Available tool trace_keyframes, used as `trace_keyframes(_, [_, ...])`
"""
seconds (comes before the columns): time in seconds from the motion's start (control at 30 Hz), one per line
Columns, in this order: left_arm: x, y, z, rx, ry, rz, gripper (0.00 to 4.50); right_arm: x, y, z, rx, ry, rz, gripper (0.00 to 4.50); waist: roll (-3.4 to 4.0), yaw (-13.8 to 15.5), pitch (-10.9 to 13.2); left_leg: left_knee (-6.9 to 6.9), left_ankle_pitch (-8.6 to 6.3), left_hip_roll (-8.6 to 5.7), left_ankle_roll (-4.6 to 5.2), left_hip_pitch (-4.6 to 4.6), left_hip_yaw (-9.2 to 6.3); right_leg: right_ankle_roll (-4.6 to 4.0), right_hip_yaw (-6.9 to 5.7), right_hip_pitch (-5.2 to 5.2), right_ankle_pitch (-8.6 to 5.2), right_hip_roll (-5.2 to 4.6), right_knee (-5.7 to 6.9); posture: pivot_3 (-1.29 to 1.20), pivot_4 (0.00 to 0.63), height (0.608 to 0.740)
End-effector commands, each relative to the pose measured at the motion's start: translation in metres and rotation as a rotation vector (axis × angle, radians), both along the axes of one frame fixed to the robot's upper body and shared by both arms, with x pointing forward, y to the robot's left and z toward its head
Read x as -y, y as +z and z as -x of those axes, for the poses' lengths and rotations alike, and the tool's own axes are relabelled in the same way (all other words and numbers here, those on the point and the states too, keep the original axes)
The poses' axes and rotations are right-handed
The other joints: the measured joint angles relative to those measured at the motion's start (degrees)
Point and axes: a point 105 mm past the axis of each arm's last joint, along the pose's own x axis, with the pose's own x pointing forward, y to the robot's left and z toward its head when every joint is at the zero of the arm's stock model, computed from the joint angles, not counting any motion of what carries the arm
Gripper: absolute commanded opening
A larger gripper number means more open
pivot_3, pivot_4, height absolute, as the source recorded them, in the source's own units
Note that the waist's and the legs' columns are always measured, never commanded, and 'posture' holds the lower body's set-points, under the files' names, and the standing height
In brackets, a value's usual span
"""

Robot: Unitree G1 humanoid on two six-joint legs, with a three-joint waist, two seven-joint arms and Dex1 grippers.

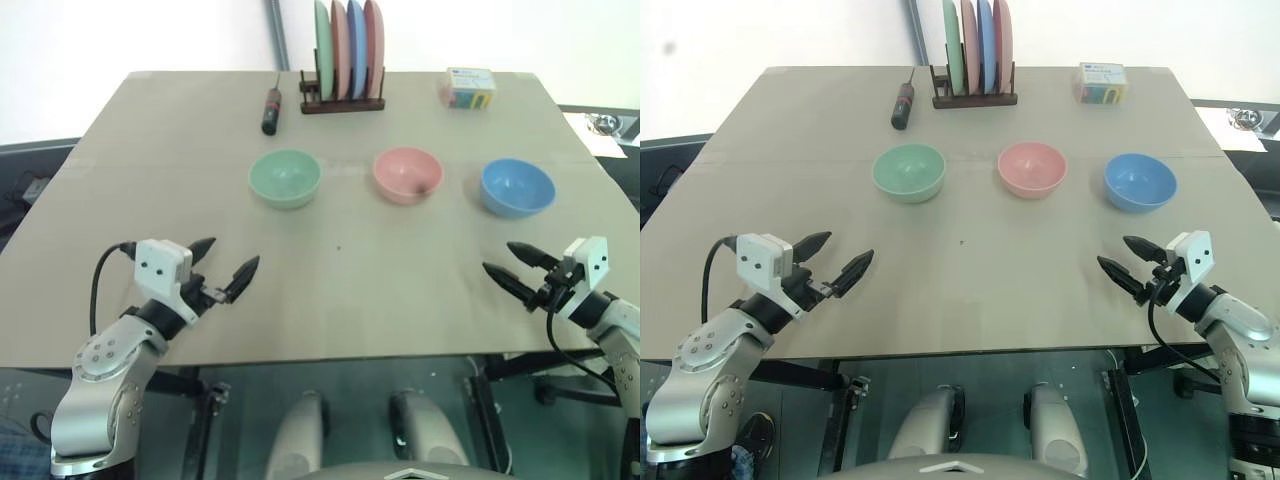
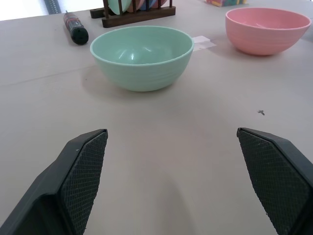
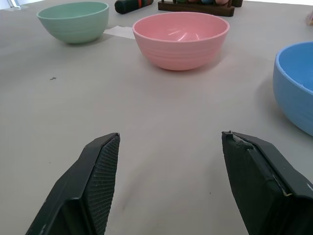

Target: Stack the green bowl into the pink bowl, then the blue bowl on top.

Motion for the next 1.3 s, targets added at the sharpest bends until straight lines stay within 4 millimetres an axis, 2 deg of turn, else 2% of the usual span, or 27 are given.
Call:
trace_keyframes(0.03, [0.008,0.016,0.002,0.067,-0.044,-0.008,4.5,0.003,0.017,0.002,0.07,-0.006,0.014,3.46,0.0,0.0,0.0,0.0,0.0,0.0,0.0,0.0,0.0,0.0,0.0,0.0,0.0,0.0,0.0,0.0,0.15,0.74])
trace_keyframes(0.43, [0.019,0.018,-0.001,0.077,-0.089,0.033,4.5,0.003,0.021,0.001,0.084,-0.012,0.024,3.46,0.0,0.0,0.0,0.0,0.0,0.0,0.0,0.0,0.0,-0.01,0.0,0.0,0.01,0.0,0.01,0.0,0.15,0.74])
trace_keyframes(1.0, [0.024,0.019,0.0,0.083,-0.119,0.056,4.5,-0.003,0.02,0.001,0.03,-0.004,0.033,3.46,0.0,0.0,0.0,0.02,0.0,0.0,0.0,0.0,0.0,-0.03,0.0,0.01,0.02,0.0,0.02,0.0,0.15,0.74])
trace_keyframes(1.2, [0.027,0.02,0.0,0.086,-0.139,0.075,4.5,-0.025,0.046,-0.008,0.069,0.067,0.055,3.46,0.0,-0.1,0.0,0.03,0.0,0.0,0.0,0.03,0.02,-0.03,0.02,0.01,0.02,0.01,0.05,0.0,0.15,0.74])
trace_keyframes(1.3, [0.028,0.022,0.0,0.094,-0.142,0.087,4.5,-0.041,0.065,-0.02,0.114,0.127,0.101,3.46,0.0,-0.1,0.0,0.06,0.0,0.0,0.0,0.01,0.0,-0.03,0.02,0.01,0.02,0.02,0.05,0.0,0.15,0.74])
